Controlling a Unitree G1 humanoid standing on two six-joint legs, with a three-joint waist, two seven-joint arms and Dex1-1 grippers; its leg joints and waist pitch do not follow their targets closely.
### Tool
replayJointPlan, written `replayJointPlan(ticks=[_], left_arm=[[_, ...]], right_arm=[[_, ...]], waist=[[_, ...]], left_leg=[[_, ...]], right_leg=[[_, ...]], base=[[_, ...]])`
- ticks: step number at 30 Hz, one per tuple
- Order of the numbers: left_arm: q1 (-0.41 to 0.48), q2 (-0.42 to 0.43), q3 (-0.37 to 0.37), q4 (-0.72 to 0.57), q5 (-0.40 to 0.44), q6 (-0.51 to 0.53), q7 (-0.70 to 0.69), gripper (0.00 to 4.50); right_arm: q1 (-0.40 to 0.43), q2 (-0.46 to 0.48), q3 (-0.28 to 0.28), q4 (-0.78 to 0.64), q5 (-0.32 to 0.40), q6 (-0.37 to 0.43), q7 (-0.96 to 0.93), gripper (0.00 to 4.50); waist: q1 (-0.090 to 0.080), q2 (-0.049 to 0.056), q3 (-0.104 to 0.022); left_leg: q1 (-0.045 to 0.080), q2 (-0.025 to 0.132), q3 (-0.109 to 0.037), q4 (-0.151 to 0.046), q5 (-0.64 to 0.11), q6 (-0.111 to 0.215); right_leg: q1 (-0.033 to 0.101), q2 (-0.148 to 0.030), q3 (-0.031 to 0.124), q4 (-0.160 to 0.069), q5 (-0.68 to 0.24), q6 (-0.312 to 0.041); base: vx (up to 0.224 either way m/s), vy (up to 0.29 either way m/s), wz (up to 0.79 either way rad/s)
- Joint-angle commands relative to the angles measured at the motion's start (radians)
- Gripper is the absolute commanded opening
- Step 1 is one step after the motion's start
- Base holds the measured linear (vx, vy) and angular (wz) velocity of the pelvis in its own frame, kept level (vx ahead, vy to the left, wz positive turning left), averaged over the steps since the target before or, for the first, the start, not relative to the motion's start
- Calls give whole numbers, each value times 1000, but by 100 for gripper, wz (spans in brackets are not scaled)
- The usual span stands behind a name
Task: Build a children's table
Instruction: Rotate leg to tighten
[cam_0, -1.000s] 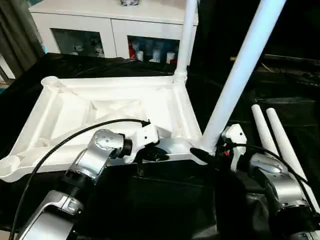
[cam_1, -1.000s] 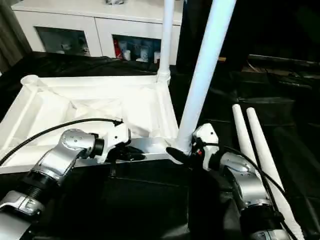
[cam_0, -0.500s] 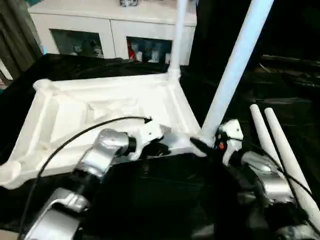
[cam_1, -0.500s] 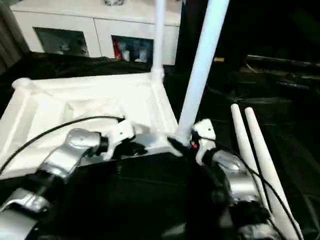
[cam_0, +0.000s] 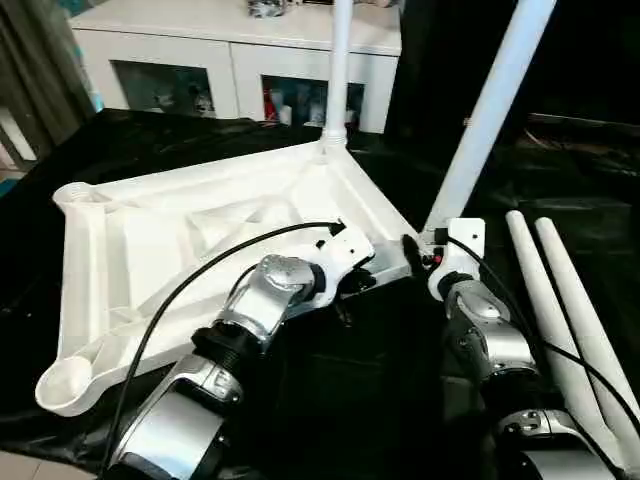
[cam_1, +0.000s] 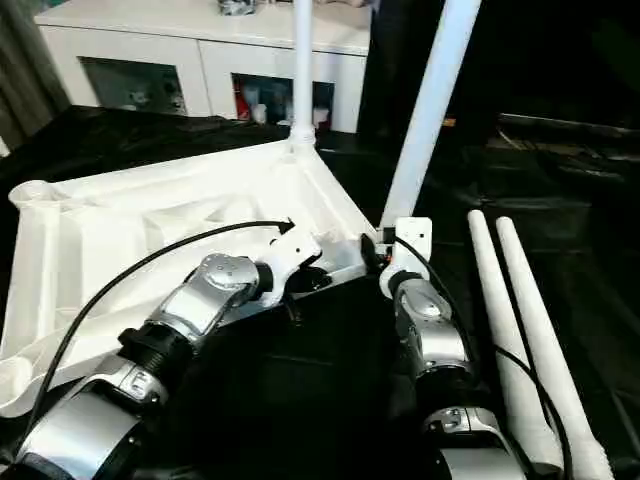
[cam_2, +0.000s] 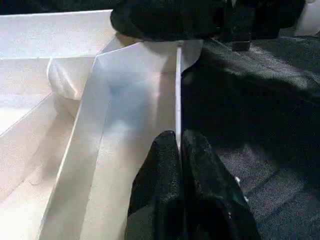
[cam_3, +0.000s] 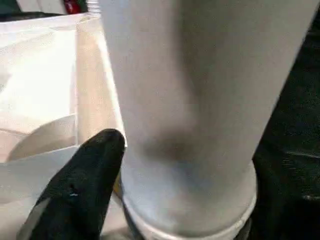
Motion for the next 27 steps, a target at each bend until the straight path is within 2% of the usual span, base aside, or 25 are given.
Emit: replayJointPlan(ticks=[1, 4, 6, 7, 8, 9, 14, 21, 22, 25, 27], left_arm=[[22, -6, 6, -7, -24, -36, -12, 0], [50, 40, 4, -38, -41, -80, -92, 0], [75, 90, 4, -67, -59, -104, -175, 0], [75, 90, 4, -67, -59, -104, -175, 0], [85, 117, 6, -82, -72, -108, -220, 0], [89, 127, 7, -88, -77, -109, -236, 0], [113, 189, 6, -134, -110, -106, -352, 0], [135, 219, 4, -176, -132, -95, -413, 0], [136, 221, 5, -179, -132, -94, -416, 0], [139, 225, 5, -175, -127, -95, -413, 0], [141, 229, 3, -173, -122, -98, -411, 0]], right_arm=[[26, 26, 39, 9, 17, 24, 55, 388], [49, -18, 48, -49, 47, 43, 169, 388], [89, -87, 77, -129, 60, 64, 311, 388], [89, -87, 77, -129, 60, 64, 311, 388], [113, -132, 94, -174, 63, 71, 385, 388], [122, -149, 98, -189, 64, 74, 412, 388], [173, -264, 131, -265, 65, 85, 576, 388], [183, -302, 124, -316, 111, 121, 663, 388], [184, -304, 124, -321, 116, 125, 670, 388], [184, -308, 144, -318, 107, 126, 692, 362], [185, -302, 143, -317, 112, 130, 698, 345]], waist=[[0, -15, -55], [1, -17, -55], [1, -19, -56], [3, -19, -57], [2, -20, -58], [4, -18, -58], [7, -17, -57], [6, -23, -54], [7, -22, -55], [8, -27, -55], [9, -25, -55]], left_leg=[[8, 61, -30, -70, -171, 54], [4, 60, -30, -69, -152, 74], [6, 61, -29, -67, -145, 86], [7, 61, -28, -65, -135, 90], [4, 61, -29, -65, -121, 97], [7, 63, -27, -64, -116, 103], [7, 65, -26, -64, -118, 107], [8, 65, -26, -65, -137, 95], [9, 66, -26, -65, -133, 95], [8, 66, -26, -65, -125, 94], [8, 65, -26, -65, -121, 95]], right_leg=[[39, -90, 54, -84, -173, -195], [42, -90, 54, -83, -158, -190], [41, -89, 53, -84, -162, -192], [41, -88, 53, -83, -148, -192], [44, -87, 53, -77, -118, -199], [40, -87, 53, -75, -101, -207], [40, -86, 52, -72, -84, -227], [39, -87, 53, -77, -142, -223], [39, -89, 53, -78, -146, -222], [38, -88, 52, -76, -142, -219], [38, -89, 52, -76, -144, -219]], base=[[0, 0, 0], [0, 0, 0], [0, 0, 0], [0, 0, 0], [0, 0, 0], [0, 0, 0], [0, 0, 0], [0, 0, 0], [0, 0, 0], [0, 0, 0], [0, 0, 0]])
